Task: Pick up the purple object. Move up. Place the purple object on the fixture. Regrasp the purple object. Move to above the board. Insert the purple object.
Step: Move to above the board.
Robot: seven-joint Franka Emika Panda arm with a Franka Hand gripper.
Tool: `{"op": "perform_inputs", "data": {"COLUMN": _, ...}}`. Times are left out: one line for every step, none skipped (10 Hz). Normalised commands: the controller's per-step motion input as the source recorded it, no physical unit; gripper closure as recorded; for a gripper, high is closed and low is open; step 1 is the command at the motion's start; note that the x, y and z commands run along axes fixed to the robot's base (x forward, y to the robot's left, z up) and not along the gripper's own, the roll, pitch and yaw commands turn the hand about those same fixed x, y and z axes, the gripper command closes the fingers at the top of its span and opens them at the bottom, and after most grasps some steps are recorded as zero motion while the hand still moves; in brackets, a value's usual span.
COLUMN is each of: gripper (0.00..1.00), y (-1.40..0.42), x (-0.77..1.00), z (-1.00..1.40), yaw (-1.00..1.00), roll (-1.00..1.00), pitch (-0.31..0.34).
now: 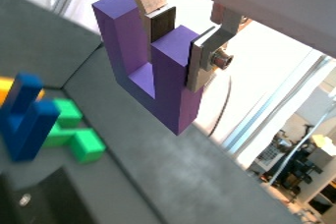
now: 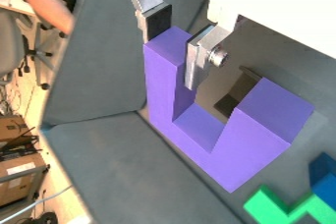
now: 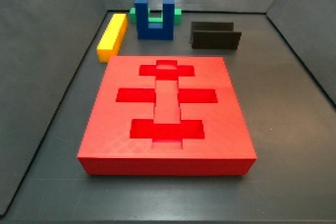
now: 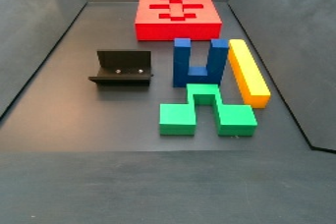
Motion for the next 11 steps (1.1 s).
{"op": "perform_inputs", "data": {"gripper": 1.00, "y": -0.01, "x": 0.01, "z": 0.24, "yaw": -0.03, "roll": -0.01, "pitch": 0.040}}
{"op": "perform_inputs", "data": {"gripper": 1.00, "y": -1.40, "x": -1.27, "z": 0.24, "yaw": -0.10, "roll": -1.00, "pitch": 0.095}}
{"op": "perform_inputs", "data": {"gripper": 1.00, "y": -1.40, "x": -1.31, "z": 0.28, "yaw": -0.10, "roll": -1.00, "pitch": 0.085}}
{"op": "perform_inputs", "data": {"gripper": 1.00, "y": -1.36, "x": -1.40, "z": 0.27, "yaw": -0.08, "roll": -1.00, "pitch": 0.054}}
{"op": "perform_inputs", "data": {"gripper": 1.00, "y": -1.34, "x": -1.40, "z": 0.25, "yaw": -0.08, "roll": -1.00, "pitch": 0.051}}
{"op": "perform_inputs", "data": {"gripper": 1.00, "y": -1.33, "x": -1.40, "z": 0.26, "yaw": -0.07, "roll": -1.00, "pitch": 0.052}}
{"op": "perform_inputs", "data": {"gripper": 1.00, "y": -1.27, "x": -1.40, "z": 0.25, "yaw": -0.06, "roll": -1.00, "pitch": 0.050}}
{"op": "perform_inputs", "data": {"gripper": 1.00, "y": -0.52, "x": -0.63, "z": 0.10, "yaw": -0.06, "roll": -1.00, "pitch": 0.046}}
{"op": "perform_inputs", "data": {"gripper": 1.00, "y": -0.16, "x": -0.25, "z": 0.03, "yaw": -0.06, "roll": -1.00, "pitch": 0.047}}
{"op": "perform_inputs", "data": {"gripper": 1.00, "y": 0.03, "x": 0.00, "z": 0.00, "yaw": -0.05, "roll": -1.00, "pitch": 0.065}}
{"op": "perform_inputs", "data": {"gripper": 1.00, "y": 0.03, "x": 0.00, "z": 0.00, "yaw": -0.05, "roll": -1.00, "pitch": 0.059}}
